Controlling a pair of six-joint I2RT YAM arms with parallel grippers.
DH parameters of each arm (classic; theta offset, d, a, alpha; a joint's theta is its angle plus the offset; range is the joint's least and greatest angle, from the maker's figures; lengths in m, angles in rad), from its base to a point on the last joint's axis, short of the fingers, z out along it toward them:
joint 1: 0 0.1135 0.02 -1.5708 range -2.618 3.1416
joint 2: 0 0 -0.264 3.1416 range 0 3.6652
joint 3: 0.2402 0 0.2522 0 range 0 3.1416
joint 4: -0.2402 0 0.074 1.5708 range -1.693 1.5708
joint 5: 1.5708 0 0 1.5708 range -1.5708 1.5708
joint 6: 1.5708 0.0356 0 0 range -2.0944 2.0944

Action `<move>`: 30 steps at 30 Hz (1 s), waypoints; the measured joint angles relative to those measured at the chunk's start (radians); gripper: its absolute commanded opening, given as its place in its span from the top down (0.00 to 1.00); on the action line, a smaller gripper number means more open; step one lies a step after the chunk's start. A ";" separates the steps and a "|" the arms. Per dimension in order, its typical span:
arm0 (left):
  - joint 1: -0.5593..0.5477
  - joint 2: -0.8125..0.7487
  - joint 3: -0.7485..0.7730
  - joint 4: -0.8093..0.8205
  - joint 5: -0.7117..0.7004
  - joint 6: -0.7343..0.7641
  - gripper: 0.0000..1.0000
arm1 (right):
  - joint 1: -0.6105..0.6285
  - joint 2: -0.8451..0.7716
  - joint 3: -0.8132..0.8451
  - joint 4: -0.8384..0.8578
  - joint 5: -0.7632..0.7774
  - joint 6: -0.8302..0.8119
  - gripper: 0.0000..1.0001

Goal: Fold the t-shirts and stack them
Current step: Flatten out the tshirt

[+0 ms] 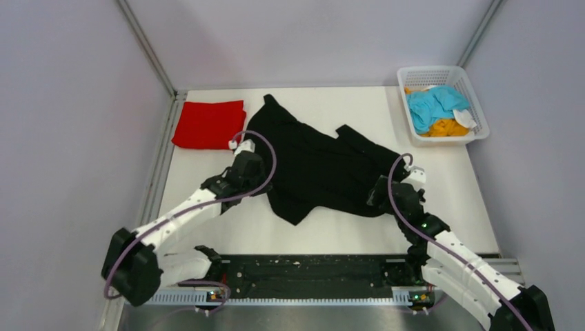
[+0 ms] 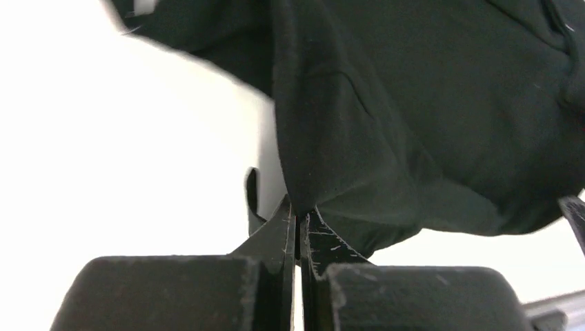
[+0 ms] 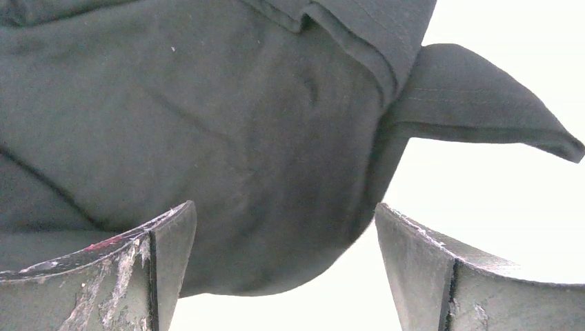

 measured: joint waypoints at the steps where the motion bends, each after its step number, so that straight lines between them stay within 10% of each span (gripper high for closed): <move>1: 0.001 -0.063 -0.029 -0.041 -0.049 -0.021 1.00 | 0.000 -0.004 0.001 -0.013 -0.002 0.002 0.01; 14: 0.068 -0.465 -0.194 -0.467 -0.467 -0.257 1.00 | 0.000 0.011 0.113 -0.257 -0.027 0.074 0.02; 30: 0.074 -0.483 -0.295 -0.330 -0.454 -0.258 1.00 | 0.020 0.163 0.151 -0.456 -0.137 0.241 0.37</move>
